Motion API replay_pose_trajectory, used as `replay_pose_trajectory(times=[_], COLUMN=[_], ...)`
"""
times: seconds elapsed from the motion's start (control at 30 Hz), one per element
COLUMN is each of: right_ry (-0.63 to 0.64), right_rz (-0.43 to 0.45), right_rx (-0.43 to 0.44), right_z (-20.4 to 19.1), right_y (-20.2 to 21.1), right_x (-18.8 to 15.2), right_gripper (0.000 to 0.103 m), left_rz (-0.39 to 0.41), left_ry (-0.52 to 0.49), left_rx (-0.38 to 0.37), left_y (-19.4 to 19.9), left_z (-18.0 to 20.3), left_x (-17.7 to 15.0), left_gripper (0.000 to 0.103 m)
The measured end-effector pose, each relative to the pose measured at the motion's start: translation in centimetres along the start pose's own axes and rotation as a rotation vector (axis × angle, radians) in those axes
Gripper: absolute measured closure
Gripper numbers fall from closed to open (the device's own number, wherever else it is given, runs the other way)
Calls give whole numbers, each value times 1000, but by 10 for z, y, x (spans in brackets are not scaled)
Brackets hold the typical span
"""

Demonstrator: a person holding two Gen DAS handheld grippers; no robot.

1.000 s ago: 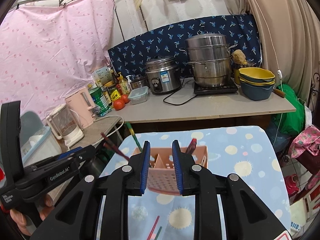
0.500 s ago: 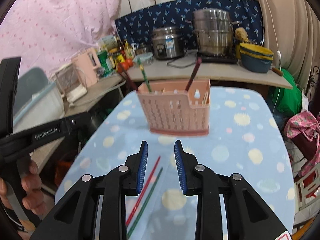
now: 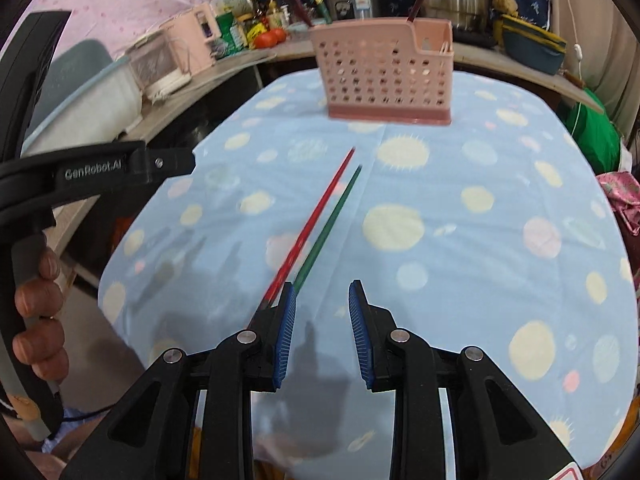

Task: Organize utensils
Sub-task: 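Withdraw both tools from the holder back over the last two chopsticks, then grasp the green chopstick with the right tool while the left tool grasps the red chopstick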

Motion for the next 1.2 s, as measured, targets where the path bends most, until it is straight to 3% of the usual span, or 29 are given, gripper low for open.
replay_pose_trajectory(times=[0.27,0.73,0.97,1.07,1.2], right_ry=[45,65,32,-9,-46], right_rz=[-59,-122,-111,-105,-99], right_rx=[29,33,8,-9,-17], right_z=[-23,-38,-24,-10,3], right_y=[-13,-30,-30,-29,-28], right_x=[-32,-47,-44,-42,-40], right_gripper=[75,76,83,95,95], left_rz=[-48,-93,-107,-119,-136], left_ry=[22,44,38,31,12], left_rx=[10,23,16,2,-18], left_y=[-5,-10,-12,-14,-18], left_z=[-7,-19,-17,-13,-1], left_x=[-27,-47,-53,-57,-62], left_gripper=[65,65,64,64,63])
Point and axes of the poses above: each gripper's, at about its wrist camera, not at the fingertips, and y roughly against the way its jaws point, z to its right, x to its top, the point moved 6 cm from there along -y, roughly the way its jaws point, and after that the axes turned 5 degrees about -y, right-handed, at the moved point
